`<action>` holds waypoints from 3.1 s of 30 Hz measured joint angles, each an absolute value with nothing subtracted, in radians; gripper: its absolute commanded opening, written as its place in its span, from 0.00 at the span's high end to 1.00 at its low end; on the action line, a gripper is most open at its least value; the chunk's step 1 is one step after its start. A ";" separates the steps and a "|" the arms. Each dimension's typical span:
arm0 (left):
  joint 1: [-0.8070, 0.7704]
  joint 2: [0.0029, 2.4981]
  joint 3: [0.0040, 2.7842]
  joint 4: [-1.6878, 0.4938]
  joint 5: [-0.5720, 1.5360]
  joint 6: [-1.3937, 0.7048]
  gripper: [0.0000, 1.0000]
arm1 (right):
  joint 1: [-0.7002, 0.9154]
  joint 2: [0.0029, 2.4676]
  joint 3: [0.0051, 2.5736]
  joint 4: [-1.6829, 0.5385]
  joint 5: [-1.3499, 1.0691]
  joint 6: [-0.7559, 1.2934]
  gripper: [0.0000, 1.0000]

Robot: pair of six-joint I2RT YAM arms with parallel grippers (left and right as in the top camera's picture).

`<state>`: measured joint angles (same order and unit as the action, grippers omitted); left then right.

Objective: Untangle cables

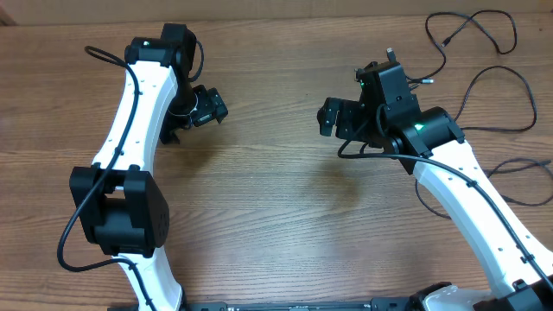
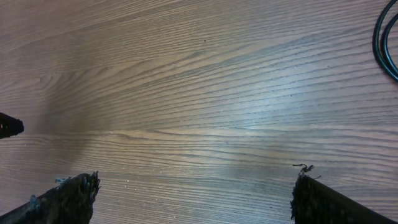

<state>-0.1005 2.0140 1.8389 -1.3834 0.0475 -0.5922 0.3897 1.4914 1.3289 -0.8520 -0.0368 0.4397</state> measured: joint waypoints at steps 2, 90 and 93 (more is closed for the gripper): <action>-0.101 2.014 1.839 -1.383 0.047 -0.592 0.00 | 0.390 1.491 1.329 -0.852 -0.036 0.440 0.00; -0.101 2.014 1.839 -1.383 0.047 -0.592 0.00 | -0.001 0.249 0.229 -0.262 -0.055 0.260 0.00; -0.101 2.014 1.839 -1.383 0.047 -0.592 0.01 | -0.022 0.181 0.186 -0.201 -0.074 0.260 0.00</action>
<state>-0.1005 2.0140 1.8393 -1.3830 0.0475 -0.5922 -0.0223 0.1814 0.1856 -0.2008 -0.0742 0.2604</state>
